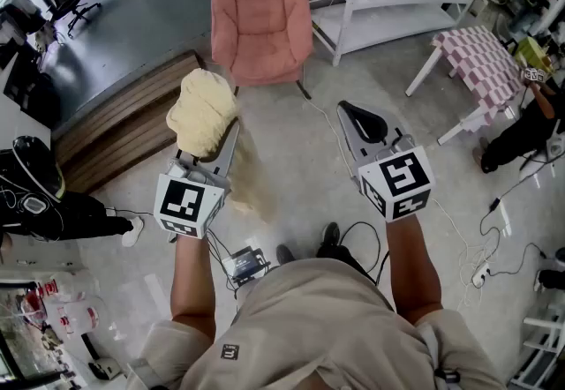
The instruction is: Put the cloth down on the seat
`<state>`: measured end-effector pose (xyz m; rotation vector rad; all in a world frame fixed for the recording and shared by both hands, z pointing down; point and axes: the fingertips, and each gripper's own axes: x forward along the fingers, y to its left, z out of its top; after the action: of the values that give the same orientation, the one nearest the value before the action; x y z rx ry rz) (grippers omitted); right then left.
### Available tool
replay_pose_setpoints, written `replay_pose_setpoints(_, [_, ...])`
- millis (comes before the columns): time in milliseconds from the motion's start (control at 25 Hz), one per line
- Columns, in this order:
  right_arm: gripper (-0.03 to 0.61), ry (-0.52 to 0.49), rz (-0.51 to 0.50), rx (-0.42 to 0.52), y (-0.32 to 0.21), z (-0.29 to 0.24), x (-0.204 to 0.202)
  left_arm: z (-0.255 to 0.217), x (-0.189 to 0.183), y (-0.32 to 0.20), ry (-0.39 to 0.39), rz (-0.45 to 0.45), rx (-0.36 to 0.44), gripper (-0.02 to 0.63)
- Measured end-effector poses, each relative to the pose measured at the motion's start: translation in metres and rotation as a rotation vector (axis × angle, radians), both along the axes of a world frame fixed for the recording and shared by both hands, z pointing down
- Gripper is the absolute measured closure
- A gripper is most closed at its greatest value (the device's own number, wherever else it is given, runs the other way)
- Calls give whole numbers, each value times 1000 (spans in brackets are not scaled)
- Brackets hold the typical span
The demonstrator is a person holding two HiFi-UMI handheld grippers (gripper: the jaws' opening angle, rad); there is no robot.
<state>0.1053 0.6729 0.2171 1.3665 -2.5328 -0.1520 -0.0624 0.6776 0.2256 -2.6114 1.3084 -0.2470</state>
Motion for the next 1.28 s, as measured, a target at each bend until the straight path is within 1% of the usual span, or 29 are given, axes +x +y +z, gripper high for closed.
replay_pose_setpoints(480, [588, -3, 5, -10, -2, 1, -11, -1, -13, -1, 6, 2, 4, 571])
replay_pose_setpoints(800, [586, -30, 3, 4, -7, -5, -17, 1, -15, -5, 18, 17, -2, 571])
replay_pose_setpoints(960, [586, -29, -22, 0, -17, -1, -20, 5, -14, -12, 16, 21, -10, 571])
replay_pose_setpoints(1080, [586, -4, -43, 9, -27, 2, -23, 9, -13, -18, 13, 20, -16, 571])
replay_pose_setpoints(1280, [586, 1, -57, 0, -59, 10, -16, 21, -3, -42, -13, 17, -18, 571])
